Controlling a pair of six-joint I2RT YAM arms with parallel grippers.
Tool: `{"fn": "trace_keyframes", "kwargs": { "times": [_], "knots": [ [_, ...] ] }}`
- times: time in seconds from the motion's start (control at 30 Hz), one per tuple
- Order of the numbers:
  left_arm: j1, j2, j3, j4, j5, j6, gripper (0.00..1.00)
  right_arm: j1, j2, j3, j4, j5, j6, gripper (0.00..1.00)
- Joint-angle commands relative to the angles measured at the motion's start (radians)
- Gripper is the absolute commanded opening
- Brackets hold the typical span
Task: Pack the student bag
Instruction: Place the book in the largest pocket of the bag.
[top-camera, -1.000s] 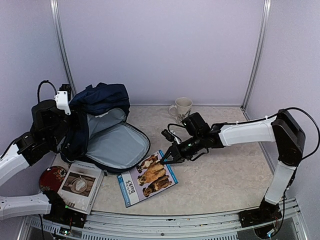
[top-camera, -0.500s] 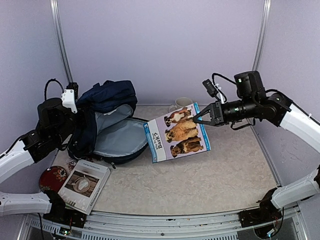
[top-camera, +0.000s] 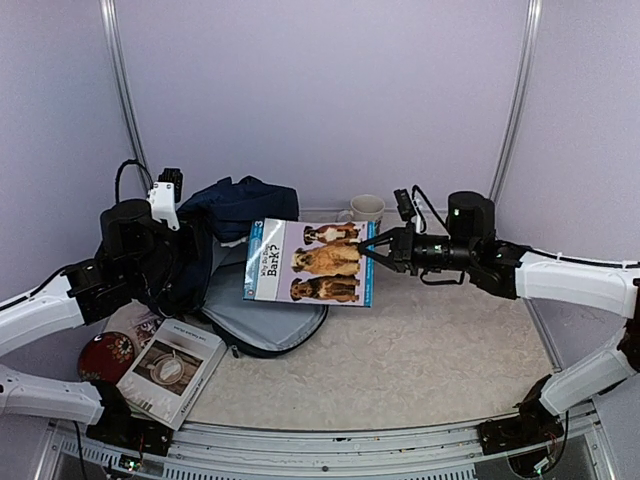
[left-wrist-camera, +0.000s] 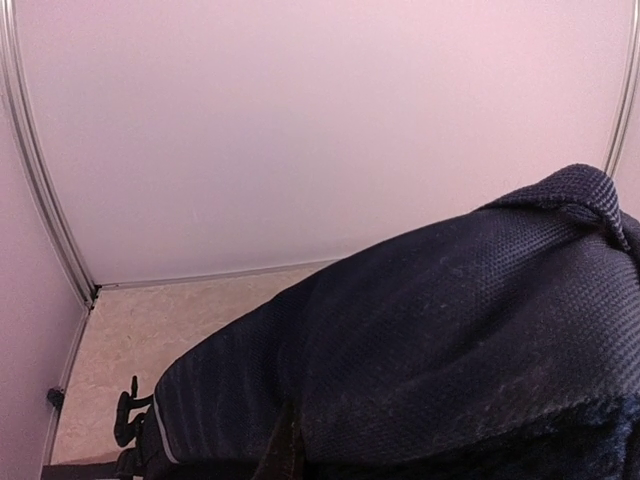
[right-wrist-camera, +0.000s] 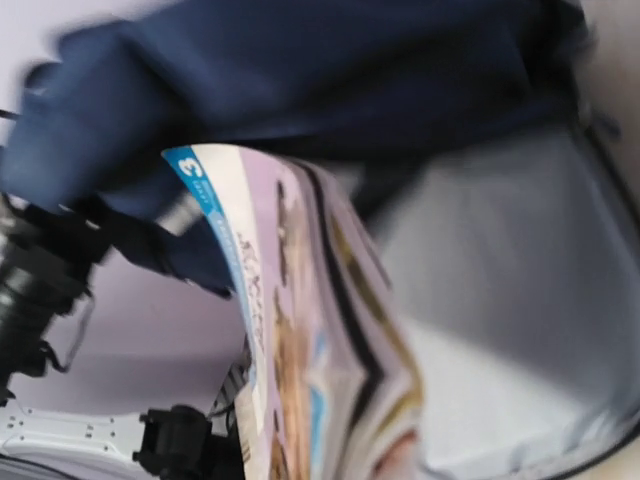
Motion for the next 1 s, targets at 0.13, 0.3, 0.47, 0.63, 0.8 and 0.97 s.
{"fn": "trace_keyframes", "kwargs": {
  "times": [0.13, 0.3, 0.47, 0.63, 0.8, 0.97],
  "knots": [
    [-0.046, -0.004, 0.055, 0.336, 0.008, -0.052, 0.00, 0.058, 0.099, -0.100, 0.306, 0.008, 0.184, 0.00],
    [-0.051, -0.019, 0.055, 0.346, 0.022, -0.046, 0.00, 0.057, 0.178, -0.097, 0.349, 0.066, 0.205, 0.00],
    [-0.084, -0.012, 0.055, 0.344, 0.051, -0.066, 0.00, 0.060, 0.347, 0.064, 0.523, 0.149, 0.263, 0.00],
    [-0.146, 0.024, 0.057, 0.383, 0.073, -0.070, 0.00, 0.088, 0.498, 0.197, 0.629, 0.302, 0.344, 0.00],
    [-0.190, 0.046, 0.075, 0.419, 0.095, -0.037, 0.00, 0.148, 0.602, 0.336, 0.550, 0.495, 0.320, 0.00],
    [-0.193, 0.046, 0.092, 0.461, 0.114, -0.033, 0.00, 0.194, 0.719, 0.447, 0.506, 0.591, 0.371, 0.00]
  ]
}}
